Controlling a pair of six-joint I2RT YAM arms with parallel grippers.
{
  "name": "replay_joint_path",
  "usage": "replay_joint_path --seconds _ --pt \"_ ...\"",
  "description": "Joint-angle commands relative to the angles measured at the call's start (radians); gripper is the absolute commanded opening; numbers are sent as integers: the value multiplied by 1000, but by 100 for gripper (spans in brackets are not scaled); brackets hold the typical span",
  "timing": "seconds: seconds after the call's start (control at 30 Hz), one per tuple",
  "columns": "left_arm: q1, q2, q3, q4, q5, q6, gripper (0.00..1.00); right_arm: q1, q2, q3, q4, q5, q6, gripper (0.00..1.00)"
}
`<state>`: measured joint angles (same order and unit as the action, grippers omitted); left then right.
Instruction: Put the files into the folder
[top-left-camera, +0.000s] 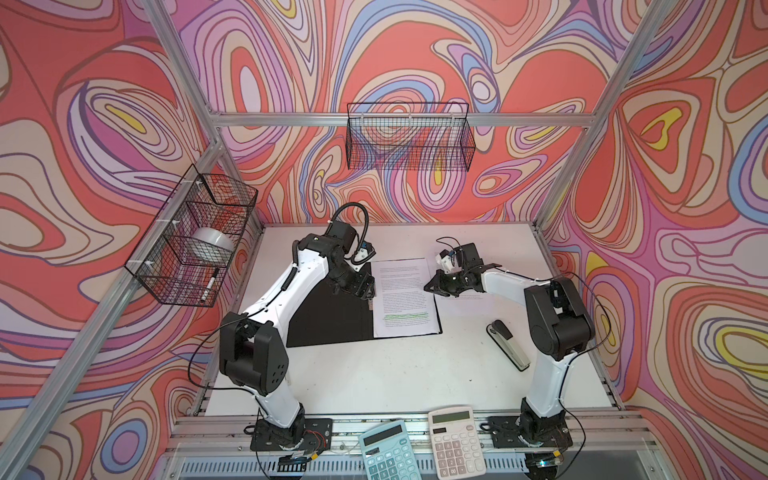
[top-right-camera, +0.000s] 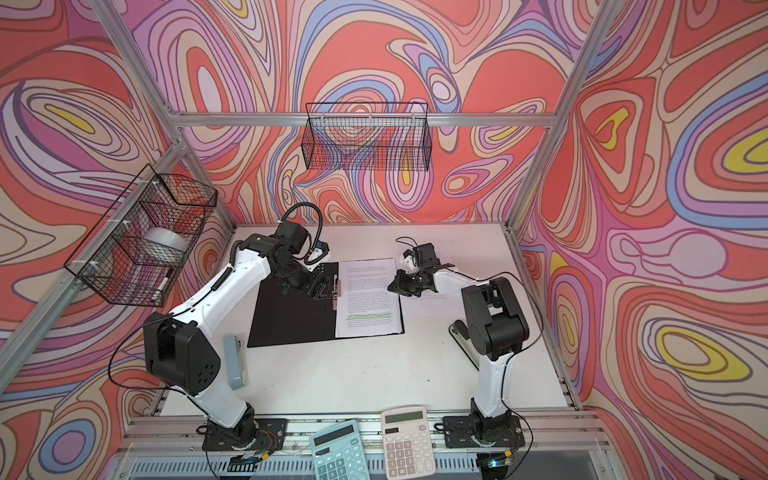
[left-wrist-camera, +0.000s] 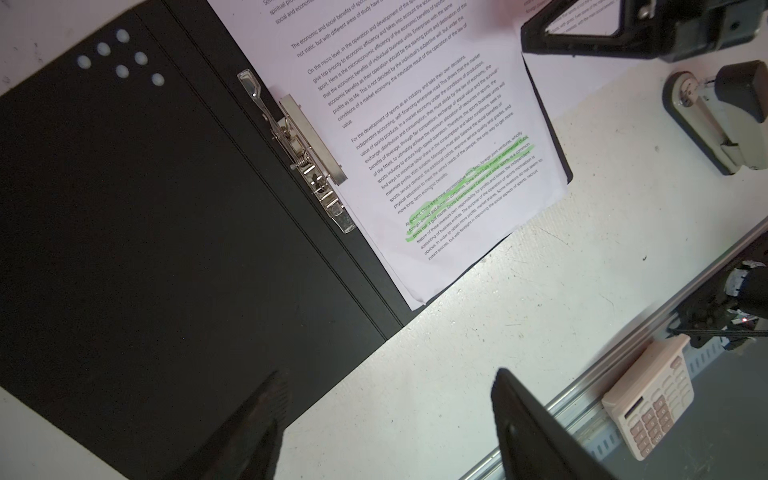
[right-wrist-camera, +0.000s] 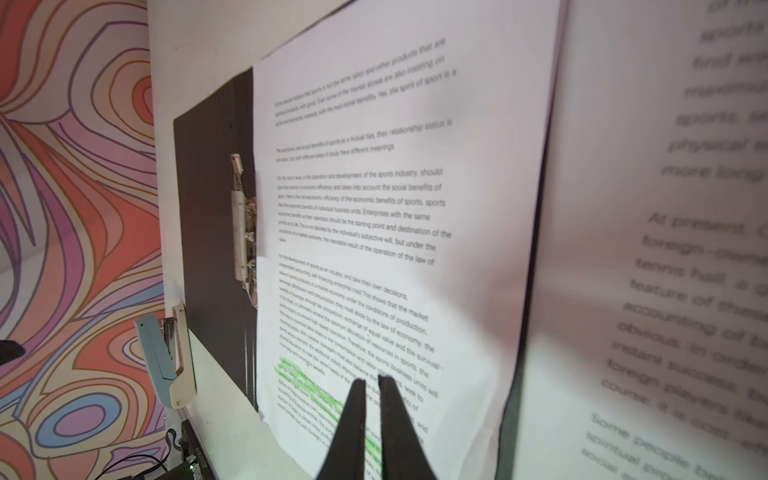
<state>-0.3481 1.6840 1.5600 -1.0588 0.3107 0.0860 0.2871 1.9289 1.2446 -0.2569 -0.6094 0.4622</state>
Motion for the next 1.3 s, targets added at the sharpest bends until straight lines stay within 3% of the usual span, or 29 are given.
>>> replay_joint_path --seconds 0.0,0.33,1.27 --pt "-5 -38 26 -34 -21 18 77 -9 -33 19 -8 -3 12 10" --pt "-6 -54 -85 36 -16 -35 78 -52 -2 -19 26 29 30 7" --pt "-5 -19 -82 40 2 -37 78 -55 154 -31 24 25 -21 5"
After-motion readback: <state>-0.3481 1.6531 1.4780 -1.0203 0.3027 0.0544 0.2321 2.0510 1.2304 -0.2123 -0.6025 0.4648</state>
